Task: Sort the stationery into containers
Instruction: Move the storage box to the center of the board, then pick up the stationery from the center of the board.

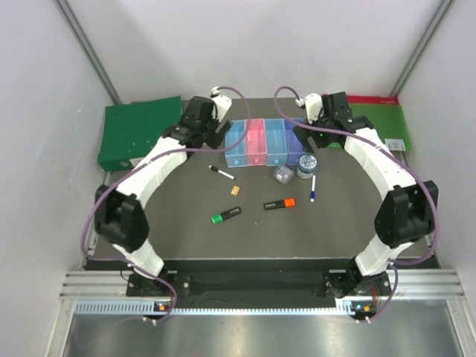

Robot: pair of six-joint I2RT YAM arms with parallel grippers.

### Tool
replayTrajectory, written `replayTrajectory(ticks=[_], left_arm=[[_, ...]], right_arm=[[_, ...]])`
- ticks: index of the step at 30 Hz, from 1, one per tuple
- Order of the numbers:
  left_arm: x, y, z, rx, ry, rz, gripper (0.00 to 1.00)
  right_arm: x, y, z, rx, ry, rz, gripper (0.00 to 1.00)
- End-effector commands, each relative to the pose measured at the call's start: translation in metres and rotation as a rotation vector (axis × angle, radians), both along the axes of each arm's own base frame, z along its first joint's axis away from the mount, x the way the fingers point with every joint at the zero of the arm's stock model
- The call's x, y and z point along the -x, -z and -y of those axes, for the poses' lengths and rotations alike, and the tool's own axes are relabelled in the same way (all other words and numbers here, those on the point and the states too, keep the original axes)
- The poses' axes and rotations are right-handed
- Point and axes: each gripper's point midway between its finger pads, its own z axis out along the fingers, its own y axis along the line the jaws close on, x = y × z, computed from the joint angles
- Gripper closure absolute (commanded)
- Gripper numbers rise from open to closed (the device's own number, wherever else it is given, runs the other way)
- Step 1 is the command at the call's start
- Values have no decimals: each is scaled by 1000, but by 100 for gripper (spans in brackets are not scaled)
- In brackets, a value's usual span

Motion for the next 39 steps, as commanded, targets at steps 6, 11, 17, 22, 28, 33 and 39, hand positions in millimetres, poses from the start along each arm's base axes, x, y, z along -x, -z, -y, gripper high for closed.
replayTrajectory(ticks=[6, 11, 17, 22, 28, 33, 39], left_arm=[[83, -32, -38, -86, 95, 25, 1], [107, -34, -52, -144, 129, 25, 1], [110, -42, -55, -142, 119, 27, 1], [106, -43, -53, -139, 117, 28, 1], [103, -40, -50, -135, 127, 21, 1], [101, -37, -49, -141, 130, 22, 1], [99, -37, -48, -142, 131, 25, 1]], right_arm=[[54, 38, 4, 22, -54, -99, 0], [44, 51, 2, 27, -48, -101, 0], [30, 69, -4, 21, -44, -122, 0], [21, 82, -5, 30, -37, -131, 0], [11, 93, -7, 26, -25, -136, 0], [10, 102, -10, 22, -28, -145, 0], [7, 106, -17, 15, -36, -145, 0]])
